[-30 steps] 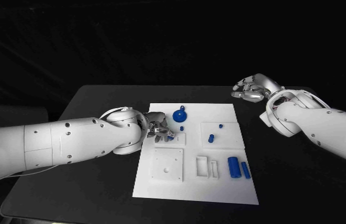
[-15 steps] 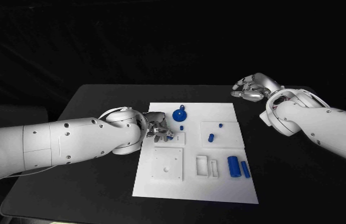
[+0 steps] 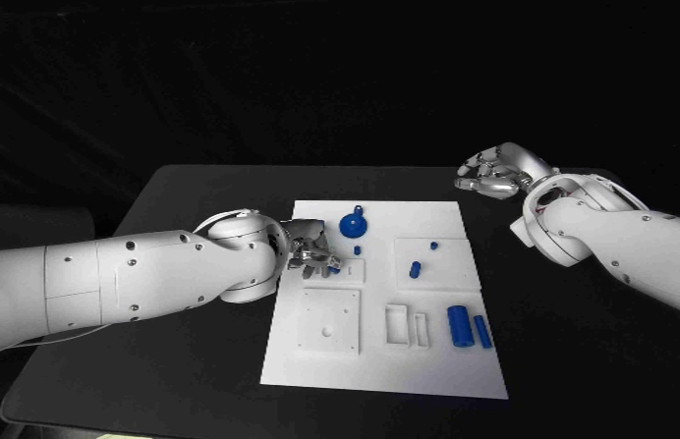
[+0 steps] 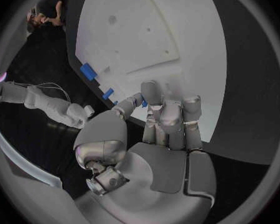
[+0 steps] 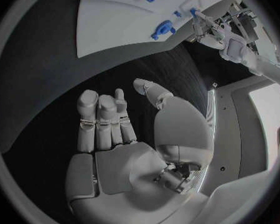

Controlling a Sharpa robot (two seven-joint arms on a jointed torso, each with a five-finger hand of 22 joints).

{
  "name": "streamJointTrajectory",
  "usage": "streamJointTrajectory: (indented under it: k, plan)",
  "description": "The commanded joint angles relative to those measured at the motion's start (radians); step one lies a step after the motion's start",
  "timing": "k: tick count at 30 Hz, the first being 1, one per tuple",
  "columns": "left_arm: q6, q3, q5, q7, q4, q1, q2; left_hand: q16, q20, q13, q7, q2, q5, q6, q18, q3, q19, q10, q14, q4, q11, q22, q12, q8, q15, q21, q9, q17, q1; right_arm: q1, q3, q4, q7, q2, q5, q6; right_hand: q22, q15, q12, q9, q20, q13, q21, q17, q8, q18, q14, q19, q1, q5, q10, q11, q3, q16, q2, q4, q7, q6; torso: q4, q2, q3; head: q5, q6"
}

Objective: Assemble the parts on the task board

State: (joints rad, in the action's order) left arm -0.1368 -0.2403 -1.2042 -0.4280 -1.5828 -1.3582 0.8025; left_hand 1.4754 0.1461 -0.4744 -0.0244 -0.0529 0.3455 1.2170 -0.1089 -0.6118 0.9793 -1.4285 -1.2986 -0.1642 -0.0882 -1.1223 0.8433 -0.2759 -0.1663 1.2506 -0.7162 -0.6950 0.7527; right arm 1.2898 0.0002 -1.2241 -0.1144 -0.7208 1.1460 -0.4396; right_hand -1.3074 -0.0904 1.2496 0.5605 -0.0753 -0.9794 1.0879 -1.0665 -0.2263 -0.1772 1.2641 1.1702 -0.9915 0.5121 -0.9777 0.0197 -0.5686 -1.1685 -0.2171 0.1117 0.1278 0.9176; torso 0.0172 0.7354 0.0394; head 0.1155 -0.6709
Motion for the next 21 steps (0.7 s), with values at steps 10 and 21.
streamJointTrajectory:
  k: [10,21]
  plan:
    - [0.031,0.0,-0.001,-0.002,-0.002,0.002,0.002,0.004,0.109,-0.001,0.011,-0.008,0.007,0.021,-0.017,-0.079,0.005,0.01,-0.002,-0.073,-0.005,-0.002,0.006,-0.004,-0.03,0.003,-0.002,0.001,0.018,-0.001,0.0,0.002,0.01,0.002,0.002,0.012,-0.015,0.005,0.005,-0.002,-0.006,0.001,-0.003,0.001,0.0,-0.085,-0.003,0.0,0.002,0.006,-0.001,0.004,0.002,-0.002,0.008,-0.001,0.009,0.003,0.0,0.0,0.0004,0.001,-0.001]
    - [0.036,0.0,0.003,-0.004,-0.001,0.002,0.004,0.004,0.109,-0.001,0.011,-0.008,0.01,0.021,-0.017,-0.08,0.005,0.01,-0.002,-0.074,-0.005,-0.002,0.006,-0.004,-0.03,0.003,-0.002,0.002,0.02,-0.004,0.0,0.003,0.01,0.003,0.002,0.012,-0.015,0.005,0.005,-0.002,-0.006,0.001,-0.003,0.002,0.0,-0.085,-0.003,0.0,0.002,0.006,-0.001,0.004,0.002,-0.002,0.008,-0.001,0.009,0.003,0.0004,0.0,0.0005,0.002,-0.003]
